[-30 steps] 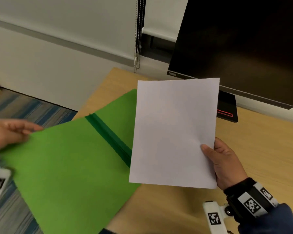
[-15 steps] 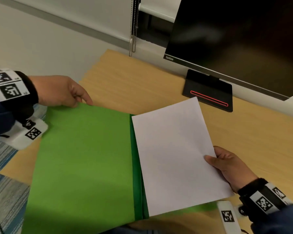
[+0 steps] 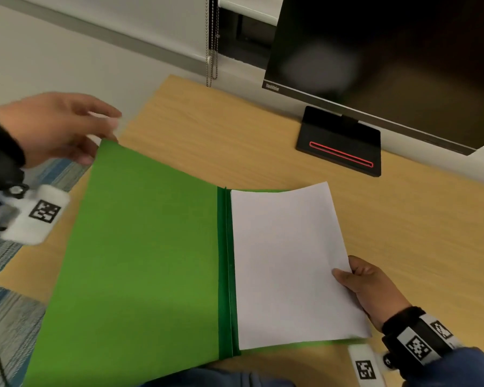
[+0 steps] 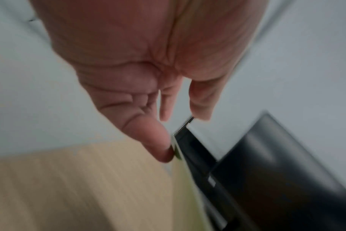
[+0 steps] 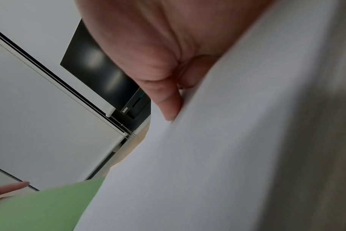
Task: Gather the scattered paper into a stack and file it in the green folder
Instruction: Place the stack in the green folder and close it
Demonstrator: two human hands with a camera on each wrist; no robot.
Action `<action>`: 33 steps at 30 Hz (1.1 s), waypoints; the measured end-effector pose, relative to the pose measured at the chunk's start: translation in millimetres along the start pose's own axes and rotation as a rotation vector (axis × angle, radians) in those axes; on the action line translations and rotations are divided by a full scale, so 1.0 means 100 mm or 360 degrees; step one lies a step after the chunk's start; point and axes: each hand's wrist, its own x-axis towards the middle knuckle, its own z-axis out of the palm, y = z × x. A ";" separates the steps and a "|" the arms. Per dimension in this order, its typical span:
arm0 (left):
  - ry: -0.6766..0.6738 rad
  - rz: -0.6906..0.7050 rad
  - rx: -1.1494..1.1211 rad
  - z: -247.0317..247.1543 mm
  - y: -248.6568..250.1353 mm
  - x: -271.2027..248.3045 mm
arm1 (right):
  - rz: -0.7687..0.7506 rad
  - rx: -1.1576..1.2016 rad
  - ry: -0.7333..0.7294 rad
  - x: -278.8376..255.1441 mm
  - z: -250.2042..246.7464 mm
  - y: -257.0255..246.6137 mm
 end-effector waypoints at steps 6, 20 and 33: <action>-0.0286 -0.0426 -0.0775 -0.02 -0.70 -0.49 | -0.0007 -0.0080 0.0072 0.02 0.03 0.05; -0.1222 0.0450 0.0312 2.18 0.11 -1.14 | -0.0031 -0.0212 0.0192 -0.17 0.04 -0.15; -0.0235 -0.0256 -0.0083 2.38 -0.38 -1.14 | -0.0211 -0.0333 0.0293 -0.51 -0.06 0.13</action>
